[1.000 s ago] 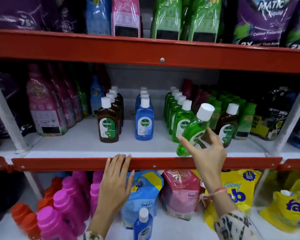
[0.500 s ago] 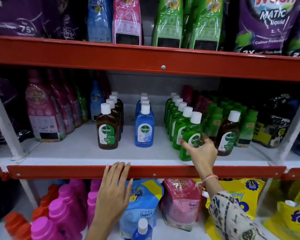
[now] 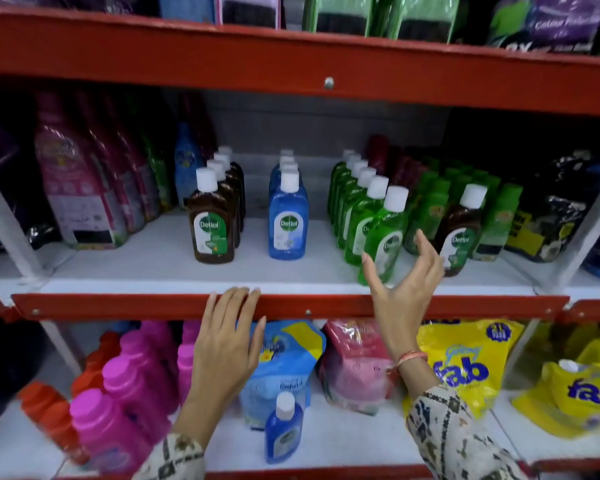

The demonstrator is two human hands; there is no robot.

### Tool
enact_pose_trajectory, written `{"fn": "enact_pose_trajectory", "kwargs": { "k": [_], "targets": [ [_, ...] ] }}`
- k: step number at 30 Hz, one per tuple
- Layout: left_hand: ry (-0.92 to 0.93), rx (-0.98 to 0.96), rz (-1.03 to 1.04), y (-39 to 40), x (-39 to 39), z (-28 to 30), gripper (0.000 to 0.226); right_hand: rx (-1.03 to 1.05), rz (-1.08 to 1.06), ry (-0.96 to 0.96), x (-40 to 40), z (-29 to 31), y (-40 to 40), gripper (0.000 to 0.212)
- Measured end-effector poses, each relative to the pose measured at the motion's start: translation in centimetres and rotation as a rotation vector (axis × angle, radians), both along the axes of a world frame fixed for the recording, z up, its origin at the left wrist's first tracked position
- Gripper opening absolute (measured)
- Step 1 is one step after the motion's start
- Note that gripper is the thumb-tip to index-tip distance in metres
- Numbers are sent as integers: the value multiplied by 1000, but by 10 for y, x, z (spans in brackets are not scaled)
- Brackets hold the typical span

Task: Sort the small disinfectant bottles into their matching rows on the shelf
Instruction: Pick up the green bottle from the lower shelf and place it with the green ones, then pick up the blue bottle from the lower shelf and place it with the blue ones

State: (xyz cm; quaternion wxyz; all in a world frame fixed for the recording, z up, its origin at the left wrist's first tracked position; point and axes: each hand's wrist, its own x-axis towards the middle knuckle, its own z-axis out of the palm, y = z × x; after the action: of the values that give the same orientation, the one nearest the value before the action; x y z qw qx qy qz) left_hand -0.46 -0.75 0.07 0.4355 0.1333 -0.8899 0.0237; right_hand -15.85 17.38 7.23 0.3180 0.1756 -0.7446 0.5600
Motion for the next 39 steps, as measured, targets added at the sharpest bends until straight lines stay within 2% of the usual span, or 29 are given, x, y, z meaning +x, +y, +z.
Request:
{"fn": "enact_pose_trajectory", "kwargs": {
  "k": [3, 5, 7, 10, 14, 17, 19, 22, 27, 34, 36, 39],
  "targets": [
    [-21, -16, 21, -3, 4, 4, 42, -88, 41, 76, 31, -27, -5, 65],
    [-33, -12, 52, -10, 9, 5, 44, -108, 125, 40, 52, -54, -9, 62],
    [-50, 0, 86, -19, 15, 3, 47, -48, 229, -64, 74, -89, -13, 65],
    [-63, 12, 78, -29, 22, 0, 48, 93, 381, -298, 102, -145, -20, 82],
    [-34, 34, 42, -32, 22, 0, 48, 253, 463, -574, 127, -198, -28, 101],
    [-21, 41, 30, -33, 22, 0, 47, 286, 418, -723, 136, -220, -39, 91],
    [-25, 40, 17, -34, 23, 0, 47, 292, 340, -729, 136, -227, -46, 82],
    [-25, 26, -6, -37, 25, 1, 46, 280, 253, -687, 140, -222, -47, 76],
    [-18, 14, -40, -41, 25, 3, 45, 212, 234, -536, 140, -196, -39, 74],
    [11, 12, -64, -43, 24, 2, 45, -55, 335, -398, 125, -109, -34, 95],
    [9, 9, -66, -43, 23, 2, 45, -146, 349, -335, 123, -73, -31, 92],
    [7, 7, -65, -43, 23, 0, 46, -208, 321, -222, 123, -13, -29, 74]
  ]
}}
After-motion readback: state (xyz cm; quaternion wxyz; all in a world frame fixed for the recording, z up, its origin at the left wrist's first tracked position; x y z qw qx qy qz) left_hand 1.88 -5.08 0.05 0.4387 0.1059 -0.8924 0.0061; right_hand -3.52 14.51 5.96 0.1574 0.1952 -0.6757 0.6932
